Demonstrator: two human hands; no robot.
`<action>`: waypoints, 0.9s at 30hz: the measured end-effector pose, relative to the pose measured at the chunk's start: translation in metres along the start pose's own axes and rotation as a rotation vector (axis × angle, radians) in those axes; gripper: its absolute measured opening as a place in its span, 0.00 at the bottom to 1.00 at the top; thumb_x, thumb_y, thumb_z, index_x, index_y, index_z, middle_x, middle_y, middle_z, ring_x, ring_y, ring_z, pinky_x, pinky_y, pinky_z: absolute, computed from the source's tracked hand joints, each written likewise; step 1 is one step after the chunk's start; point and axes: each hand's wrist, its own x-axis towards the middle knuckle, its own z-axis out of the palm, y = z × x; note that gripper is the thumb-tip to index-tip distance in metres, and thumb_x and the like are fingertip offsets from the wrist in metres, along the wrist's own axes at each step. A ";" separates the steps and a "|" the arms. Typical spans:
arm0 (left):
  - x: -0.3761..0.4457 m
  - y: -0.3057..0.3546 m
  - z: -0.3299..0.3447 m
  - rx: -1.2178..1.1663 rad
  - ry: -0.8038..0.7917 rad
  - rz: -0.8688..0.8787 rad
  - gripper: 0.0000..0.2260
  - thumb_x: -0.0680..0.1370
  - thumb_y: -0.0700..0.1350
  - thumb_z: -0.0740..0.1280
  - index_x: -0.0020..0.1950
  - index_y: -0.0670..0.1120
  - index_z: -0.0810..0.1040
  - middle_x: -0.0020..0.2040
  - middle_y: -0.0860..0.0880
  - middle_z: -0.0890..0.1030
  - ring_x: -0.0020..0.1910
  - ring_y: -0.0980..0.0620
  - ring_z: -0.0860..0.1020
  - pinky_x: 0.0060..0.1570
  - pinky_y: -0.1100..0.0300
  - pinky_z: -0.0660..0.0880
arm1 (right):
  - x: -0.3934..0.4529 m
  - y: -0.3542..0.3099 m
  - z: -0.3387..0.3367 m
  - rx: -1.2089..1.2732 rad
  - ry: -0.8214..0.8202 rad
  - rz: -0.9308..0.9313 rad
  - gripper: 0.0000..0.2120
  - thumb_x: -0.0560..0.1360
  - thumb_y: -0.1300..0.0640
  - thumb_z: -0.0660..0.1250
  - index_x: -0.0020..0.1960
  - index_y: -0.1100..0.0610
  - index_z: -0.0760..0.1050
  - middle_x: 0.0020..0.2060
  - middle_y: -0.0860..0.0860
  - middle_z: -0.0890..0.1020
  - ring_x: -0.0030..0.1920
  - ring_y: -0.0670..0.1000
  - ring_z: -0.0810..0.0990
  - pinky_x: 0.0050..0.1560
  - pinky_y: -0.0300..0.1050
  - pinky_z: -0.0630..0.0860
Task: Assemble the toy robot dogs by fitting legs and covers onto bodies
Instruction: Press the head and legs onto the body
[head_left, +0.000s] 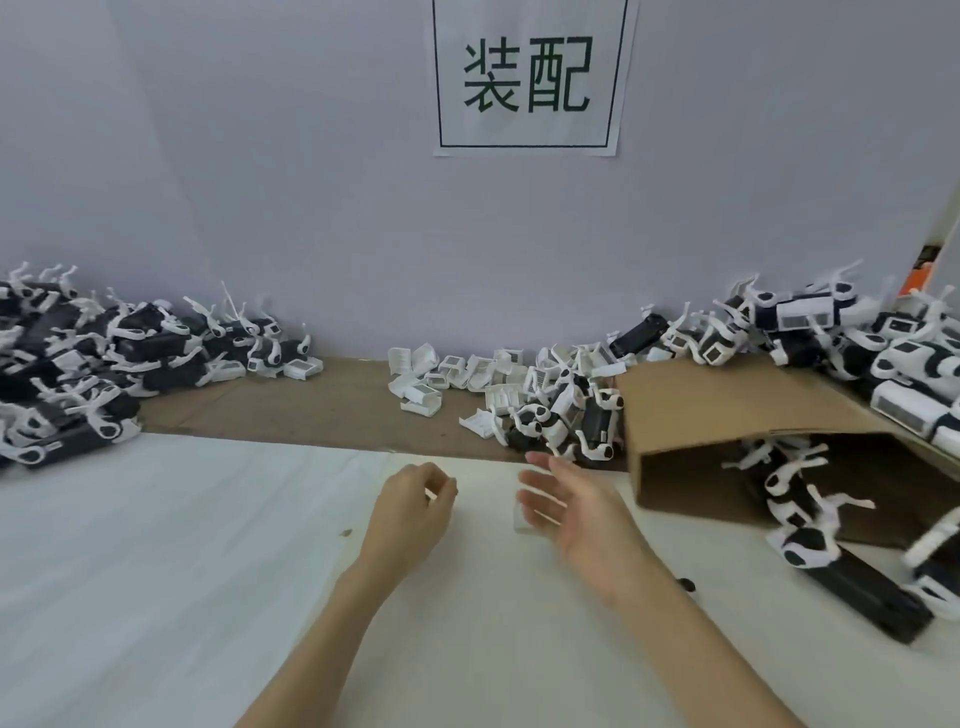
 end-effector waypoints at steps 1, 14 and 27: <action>-0.001 -0.001 0.001 0.039 -0.001 0.011 0.09 0.85 0.47 0.65 0.48 0.46 0.81 0.49 0.52 0.82 0.46 0.51 0.80 0.49 0.53 0.77 | 0.000 0.016 0.006 0.013 0.004 0.033 0.12 0.84 0.58 0.63 0.56 0.61 0.83 0.46 0.58 0.86 0.39 0.53 0.85 0.38 0.44 0.81; 0.109 -0.098 -0.102 0.542 0.100 -0.247 0.11 0.84 0.45 0.60 0.61 0.41 0.77 0.64 0.42 0.76 0.66 0.40 0.72 0.58 0.48 0.74 | 0.073 0.032 0.069 0.071 -0.173 0.147 0.12 0.81 0.56 0.65 0.56 0.62 0.84 0.39 0.55 0.82 0.33 0.50 0.79 0.24 0.38 0.71; 0.169 -0.258 -0.275 0.972 0.210 -0.626 0.45 0.71 0.78 0.68 0.83 0.65 0.55 0.86 0.45 0.46 0.82 0.29 0.49 0.64 0.19 0.67 | 0.114 0.063 0.078 0.206 -0.236 0.350 0.20 0.72 0.50 0.65 0.51 0.63 0.87 0.38 0.58 0.80 0.27 0.52 0.75 0.13 0.38 0.61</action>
